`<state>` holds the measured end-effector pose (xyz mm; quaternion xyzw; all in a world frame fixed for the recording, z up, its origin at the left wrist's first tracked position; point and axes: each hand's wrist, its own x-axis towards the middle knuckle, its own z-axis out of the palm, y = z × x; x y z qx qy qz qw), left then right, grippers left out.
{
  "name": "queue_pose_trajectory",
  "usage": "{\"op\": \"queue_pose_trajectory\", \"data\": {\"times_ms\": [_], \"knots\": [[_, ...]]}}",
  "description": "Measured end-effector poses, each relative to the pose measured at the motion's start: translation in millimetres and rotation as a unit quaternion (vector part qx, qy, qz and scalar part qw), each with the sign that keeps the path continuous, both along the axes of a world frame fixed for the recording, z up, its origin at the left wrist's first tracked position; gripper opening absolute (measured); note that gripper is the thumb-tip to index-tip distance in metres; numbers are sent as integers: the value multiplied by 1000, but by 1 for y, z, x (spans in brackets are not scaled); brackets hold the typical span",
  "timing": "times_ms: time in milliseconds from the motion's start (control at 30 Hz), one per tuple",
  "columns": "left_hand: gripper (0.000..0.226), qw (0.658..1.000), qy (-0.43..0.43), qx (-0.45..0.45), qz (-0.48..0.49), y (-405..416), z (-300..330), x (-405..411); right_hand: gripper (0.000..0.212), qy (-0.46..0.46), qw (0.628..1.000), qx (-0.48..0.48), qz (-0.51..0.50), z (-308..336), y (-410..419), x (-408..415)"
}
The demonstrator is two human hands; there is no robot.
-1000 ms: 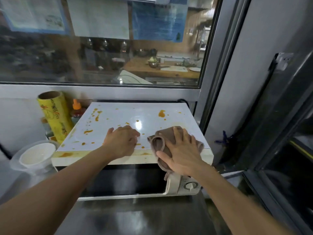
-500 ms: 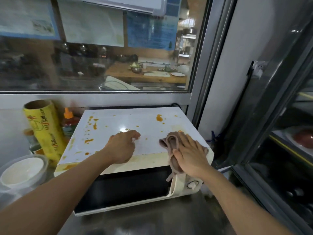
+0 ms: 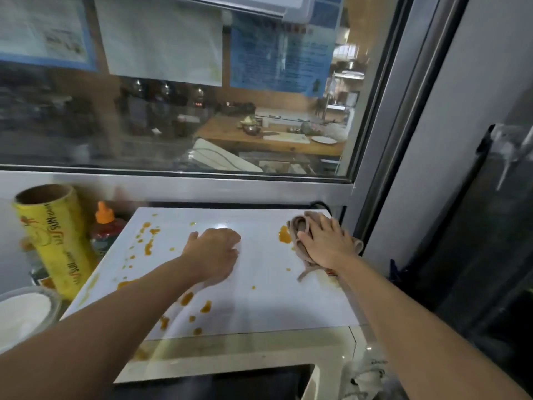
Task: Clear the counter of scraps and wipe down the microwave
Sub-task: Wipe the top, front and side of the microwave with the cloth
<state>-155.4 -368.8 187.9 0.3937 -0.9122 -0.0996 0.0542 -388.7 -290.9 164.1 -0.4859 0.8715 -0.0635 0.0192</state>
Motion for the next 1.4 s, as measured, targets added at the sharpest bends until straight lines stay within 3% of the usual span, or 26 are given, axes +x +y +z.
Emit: {"op": "queue_pose_trajectory", "data": {"times_ms": [233, 433, 533, 667, 900, 967, 1100, 1233, 1300, 1400], "knots": [[35, 999, 27, 2, 21, -9, -8, 1, 52, 4, 993, 32, 112, 7, -33, -4], [49, 996, 73, 42, 27, -8, -9, 5, 62, 12, 952, 16, 307, 3, 22, 52], [45, 991, 97, 84, 23, -8, -7, 11, 52, -12, 935, 13, 353, 7, 53, 61], [39, 991, 99, 62, 69, -16, -3, 34, 53, -60, 937, -34, 342, 11, 41, 38], [36, 994, 53, -5, 92, -26, -6, 81, 53, 2, 983, 21, 183, 6, -68, 37], [38, 995, 52, -5, 84, -27, -9, 86, 54, -5, 978, 26, 207, 5, -89, 63], [40, 996, 57, 1, 75, -31, -9, 87, 54, 25, 936, 3, 352, 1, -79, 124], [33, 988, 131, 12, 77, -34, -4, 106, 63, 2, 896, -13, 443, -2, -33, 133], [34, 984, 152, 3, 94, -37, -1, 122, 61, -39, 893, -17, 448, -1, -34, 119], [35, 977, 156, 4, 146, -40, 1, 144, 56, -57, 918, -39, 391, 1, -72, 102]]}}
